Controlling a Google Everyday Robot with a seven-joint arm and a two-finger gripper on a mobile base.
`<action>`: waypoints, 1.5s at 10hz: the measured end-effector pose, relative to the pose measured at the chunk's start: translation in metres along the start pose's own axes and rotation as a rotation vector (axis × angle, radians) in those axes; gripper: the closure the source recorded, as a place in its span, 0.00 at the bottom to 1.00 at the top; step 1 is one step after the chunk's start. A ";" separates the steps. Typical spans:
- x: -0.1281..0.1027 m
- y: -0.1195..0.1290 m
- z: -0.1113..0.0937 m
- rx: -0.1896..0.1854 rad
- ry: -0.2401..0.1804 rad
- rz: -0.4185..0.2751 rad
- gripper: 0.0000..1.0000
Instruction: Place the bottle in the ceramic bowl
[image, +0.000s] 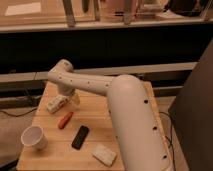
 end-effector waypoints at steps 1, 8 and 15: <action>-0.004 -0.004 0.004 -0.001 -0.011 -0.008 0.20; -0.014 -0.012 0.014 -0.005 -0.066 -0.058 0.20; -0.017 -0.014 0.022 -0.009 -0.114 -0.094 0.20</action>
